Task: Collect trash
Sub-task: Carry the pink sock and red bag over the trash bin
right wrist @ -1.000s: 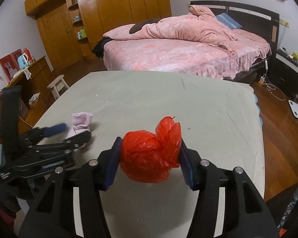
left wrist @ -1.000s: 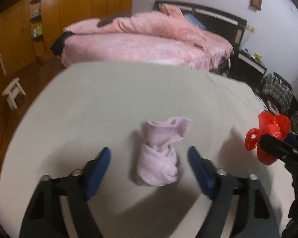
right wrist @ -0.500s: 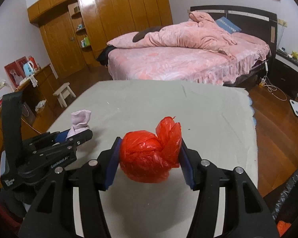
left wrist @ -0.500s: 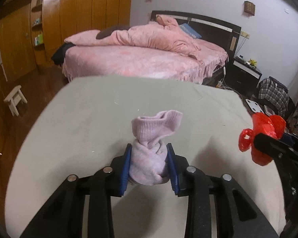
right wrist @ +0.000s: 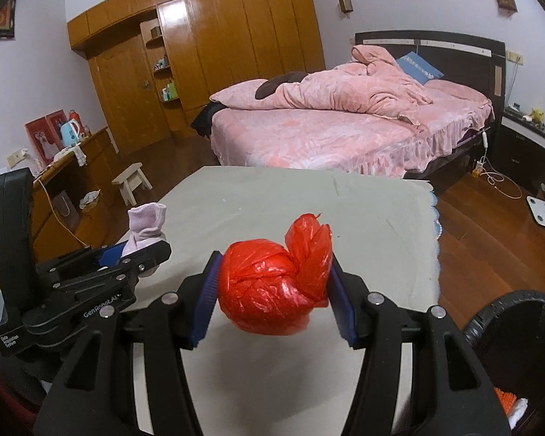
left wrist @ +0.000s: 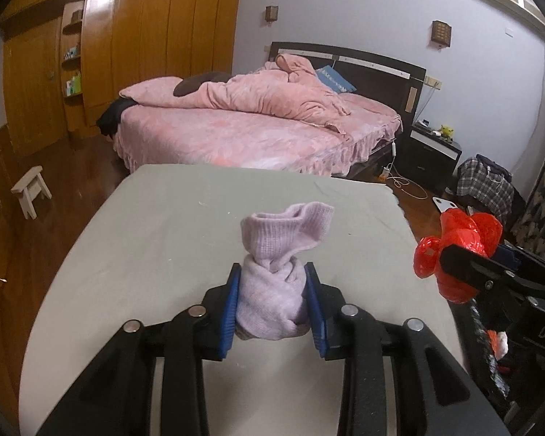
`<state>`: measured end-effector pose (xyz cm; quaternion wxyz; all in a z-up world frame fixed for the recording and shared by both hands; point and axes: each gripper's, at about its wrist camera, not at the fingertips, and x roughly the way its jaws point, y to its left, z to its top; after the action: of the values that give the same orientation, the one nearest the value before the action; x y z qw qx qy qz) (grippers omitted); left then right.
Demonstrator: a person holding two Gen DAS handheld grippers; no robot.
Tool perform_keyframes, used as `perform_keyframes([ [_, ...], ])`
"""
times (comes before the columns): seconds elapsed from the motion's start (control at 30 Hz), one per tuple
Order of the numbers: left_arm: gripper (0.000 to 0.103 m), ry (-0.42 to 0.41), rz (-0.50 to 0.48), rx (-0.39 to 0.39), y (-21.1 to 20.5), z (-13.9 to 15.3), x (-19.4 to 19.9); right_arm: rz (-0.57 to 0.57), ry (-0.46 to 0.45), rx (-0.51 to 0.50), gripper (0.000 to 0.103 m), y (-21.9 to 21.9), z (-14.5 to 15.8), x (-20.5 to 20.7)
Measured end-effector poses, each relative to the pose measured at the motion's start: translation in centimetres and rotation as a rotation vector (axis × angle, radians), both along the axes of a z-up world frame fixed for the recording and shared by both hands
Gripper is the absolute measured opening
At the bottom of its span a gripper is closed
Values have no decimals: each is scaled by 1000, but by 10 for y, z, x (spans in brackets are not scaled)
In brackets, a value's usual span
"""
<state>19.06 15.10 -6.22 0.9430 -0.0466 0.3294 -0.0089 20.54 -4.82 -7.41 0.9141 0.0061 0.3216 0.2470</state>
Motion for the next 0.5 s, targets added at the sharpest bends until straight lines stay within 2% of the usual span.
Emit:
perform_keyframes([
  [0.5,33,-51,-49,-10,-45,31,-49,-8,-59,29,54,-42,37,-71],
])
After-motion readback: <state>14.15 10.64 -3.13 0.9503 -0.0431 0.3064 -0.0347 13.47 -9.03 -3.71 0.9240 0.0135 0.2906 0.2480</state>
